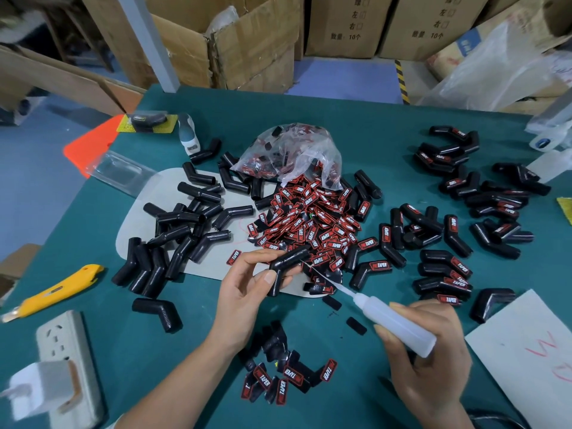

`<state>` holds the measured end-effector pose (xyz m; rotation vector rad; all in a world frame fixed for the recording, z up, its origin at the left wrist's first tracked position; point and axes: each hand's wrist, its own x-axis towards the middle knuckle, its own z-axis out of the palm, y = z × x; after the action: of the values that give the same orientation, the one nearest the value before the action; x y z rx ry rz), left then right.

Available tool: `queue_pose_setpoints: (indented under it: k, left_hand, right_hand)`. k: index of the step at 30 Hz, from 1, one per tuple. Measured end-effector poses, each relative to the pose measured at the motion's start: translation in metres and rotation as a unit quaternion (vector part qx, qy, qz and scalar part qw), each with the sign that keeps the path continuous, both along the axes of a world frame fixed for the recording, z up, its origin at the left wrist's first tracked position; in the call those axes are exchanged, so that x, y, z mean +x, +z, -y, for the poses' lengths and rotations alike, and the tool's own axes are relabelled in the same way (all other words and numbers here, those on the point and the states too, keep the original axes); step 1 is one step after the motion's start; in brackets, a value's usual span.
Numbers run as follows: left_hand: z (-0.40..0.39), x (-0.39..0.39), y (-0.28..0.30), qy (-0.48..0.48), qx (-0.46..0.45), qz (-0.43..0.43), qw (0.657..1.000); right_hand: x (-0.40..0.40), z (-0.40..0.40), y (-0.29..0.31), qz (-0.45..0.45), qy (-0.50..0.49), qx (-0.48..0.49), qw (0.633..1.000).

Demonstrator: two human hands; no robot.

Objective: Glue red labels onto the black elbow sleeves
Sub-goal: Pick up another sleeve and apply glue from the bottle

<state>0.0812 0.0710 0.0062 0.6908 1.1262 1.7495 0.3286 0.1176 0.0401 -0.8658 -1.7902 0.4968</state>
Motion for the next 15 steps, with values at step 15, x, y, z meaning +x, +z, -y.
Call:
queue_pose_setpoints:
  k: [15]
  left_hand:
    - [0.0023, -0.0004, 0.0000, -0.003, 0.010, -0.007, 1.000]
  right_hand:
    - [-0.0012, 0.0025, 0.0024, -0.005, -0.016, -0.008, 1.000]
